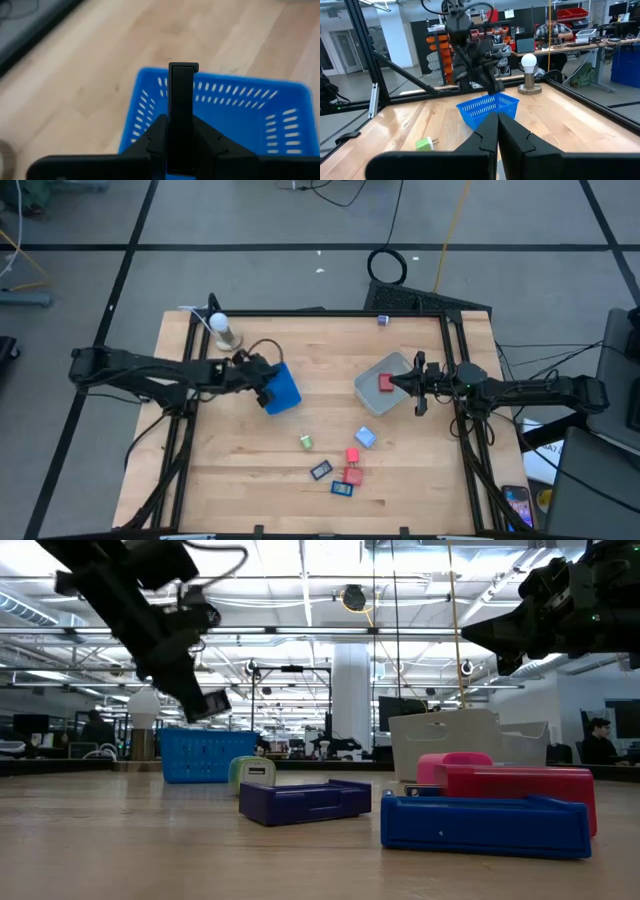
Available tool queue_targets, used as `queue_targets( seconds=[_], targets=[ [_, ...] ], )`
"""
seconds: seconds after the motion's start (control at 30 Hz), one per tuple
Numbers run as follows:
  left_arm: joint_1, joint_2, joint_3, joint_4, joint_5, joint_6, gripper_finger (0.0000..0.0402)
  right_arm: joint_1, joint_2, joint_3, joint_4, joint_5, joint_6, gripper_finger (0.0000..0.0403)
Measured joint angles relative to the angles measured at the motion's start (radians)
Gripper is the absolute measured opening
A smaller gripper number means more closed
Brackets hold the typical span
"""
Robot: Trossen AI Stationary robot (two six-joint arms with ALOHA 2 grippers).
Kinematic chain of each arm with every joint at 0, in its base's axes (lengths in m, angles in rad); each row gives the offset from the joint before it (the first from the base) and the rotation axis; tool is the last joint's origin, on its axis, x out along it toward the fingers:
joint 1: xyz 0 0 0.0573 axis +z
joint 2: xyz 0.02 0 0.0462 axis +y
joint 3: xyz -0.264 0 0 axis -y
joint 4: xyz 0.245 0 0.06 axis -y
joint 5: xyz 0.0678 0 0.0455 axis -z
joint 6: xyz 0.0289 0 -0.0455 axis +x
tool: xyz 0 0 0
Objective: Pick & Place Office items
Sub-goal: Put the black digital timer into the blue bin, then put the light blue charger adapter into the grey bin
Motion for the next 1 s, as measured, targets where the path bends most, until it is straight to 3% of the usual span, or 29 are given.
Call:
queue_targets(
  seconds=[0.23, 0.5, 0.77, 1.0],
  targets=[
    [0.038, 0.143, 0.000, 0.051, 0.064, -0.003, 0.0069, 0.000, 0.000, 0.000, -0.008, 0.000, 0.000, 0.0004],
    [0.057, 0.253, 0.000, 0.094, 0.097, -0.004, 0.0050, 0.000, 0.000, 0.000, -0.013, 0.000, -0.002, 0.0004],
    [0.084, 0.272, 0.000, 0.123, 0.169, 0.014, 0.0106, 0.000, 0.000, 0.000, -0.013, 0.000, -0.003, 0.0004],
    [0.082, 0.256, 0.000, 0.121, 0.172, 0.040, 0.0128, 0.000, 0.000, 0.000, -0.014, 0.000, -0.003, 0.0004]
  ],
)
